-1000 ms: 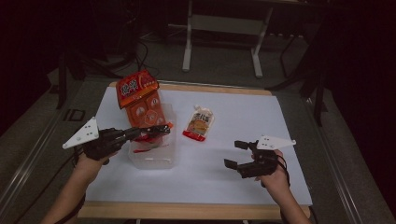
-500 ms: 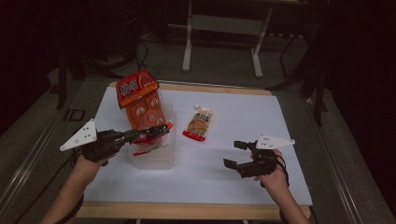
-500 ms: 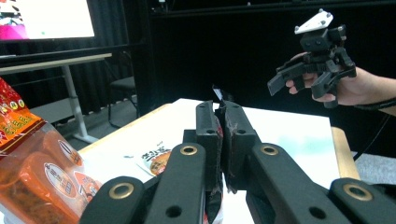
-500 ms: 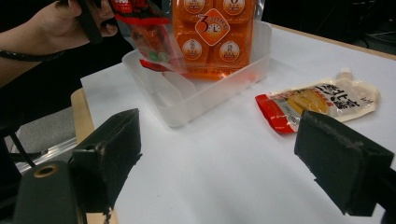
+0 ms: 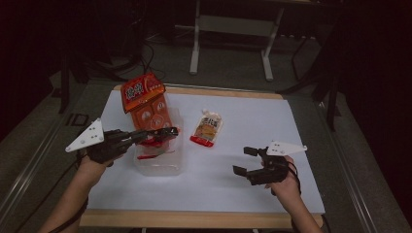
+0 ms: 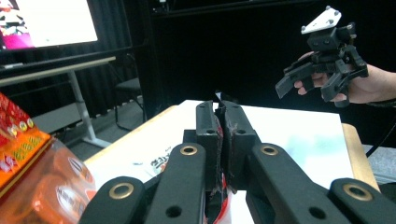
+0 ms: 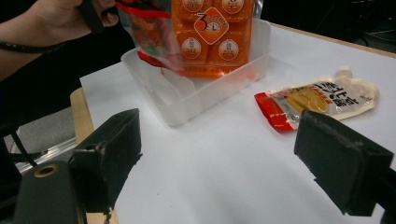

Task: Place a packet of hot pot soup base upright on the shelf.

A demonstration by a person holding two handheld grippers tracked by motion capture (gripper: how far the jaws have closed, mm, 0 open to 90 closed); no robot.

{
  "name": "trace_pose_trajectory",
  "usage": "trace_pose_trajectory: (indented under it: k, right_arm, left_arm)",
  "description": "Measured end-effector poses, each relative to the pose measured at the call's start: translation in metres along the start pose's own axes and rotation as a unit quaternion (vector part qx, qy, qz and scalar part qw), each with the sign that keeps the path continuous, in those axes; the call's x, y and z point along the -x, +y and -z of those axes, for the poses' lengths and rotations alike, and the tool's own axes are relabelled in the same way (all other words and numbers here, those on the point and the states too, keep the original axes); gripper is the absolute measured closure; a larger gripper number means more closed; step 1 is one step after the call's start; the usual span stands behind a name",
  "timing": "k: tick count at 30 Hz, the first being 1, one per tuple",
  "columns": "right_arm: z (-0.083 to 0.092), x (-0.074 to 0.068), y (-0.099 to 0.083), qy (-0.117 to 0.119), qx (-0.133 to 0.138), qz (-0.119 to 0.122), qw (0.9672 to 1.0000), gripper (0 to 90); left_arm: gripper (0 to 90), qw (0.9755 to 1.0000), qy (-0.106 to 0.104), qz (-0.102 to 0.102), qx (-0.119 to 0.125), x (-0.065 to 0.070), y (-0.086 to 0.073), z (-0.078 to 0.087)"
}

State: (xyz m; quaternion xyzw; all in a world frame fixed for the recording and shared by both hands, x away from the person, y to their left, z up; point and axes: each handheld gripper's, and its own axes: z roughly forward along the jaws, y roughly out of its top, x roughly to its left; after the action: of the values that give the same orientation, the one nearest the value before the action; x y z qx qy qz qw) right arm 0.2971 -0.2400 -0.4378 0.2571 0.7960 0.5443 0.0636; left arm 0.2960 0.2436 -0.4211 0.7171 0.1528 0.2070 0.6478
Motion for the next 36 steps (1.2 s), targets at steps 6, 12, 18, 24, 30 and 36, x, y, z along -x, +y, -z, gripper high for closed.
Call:
trace_pose_trajectory:
  k: [6,12,18,24,30,36]
  right_arm:
    - [-0.001,0.000,-0.001,-0.001,-0.001,0.000,1.0000,14.7]
    - [-0.001,0.000,-0.001,0.000,-0.002,0.001,1.0000,14.7]
    - [-0.001,0.002,-0.002,-0.002,-0.002,-0.003,1.0000,14.7]
    - [0.000,0.002,-0.003,-0.002,-0.003,-0.004,1.0000,14.7]
    - [0.000,0.002,-0.004,-0.004,-0.004,-0.003,1.0000,14.7]
    - [-0.001,0.002,-0.005,-0.004,-0.005,-0.003,1.0000,14.7]
  left_arm:
    - [87.1,0.9997,-0.008,-0.017,-0.013,0.002,0.005,-0.007]
    - [87.1,0.9997,-0.009,-0.020,-0.013,-0.002,0.009,-0.016]
    - [87.1,0.9995,-0.011,-0.023,-0.020,-0.006,0.012,-0.022]
    - [87.1,0.9994,-0.009,-0.027,-0.019,-0.006,0.016,-0.025]
    - [86.9,0.9987,-0.002,-0.029,-0.042,-0.006,0.004,-0.031]
    - [86.8,0.9994,0.004,-0.012,-0.032,-0.010,-0.005,-0.031]
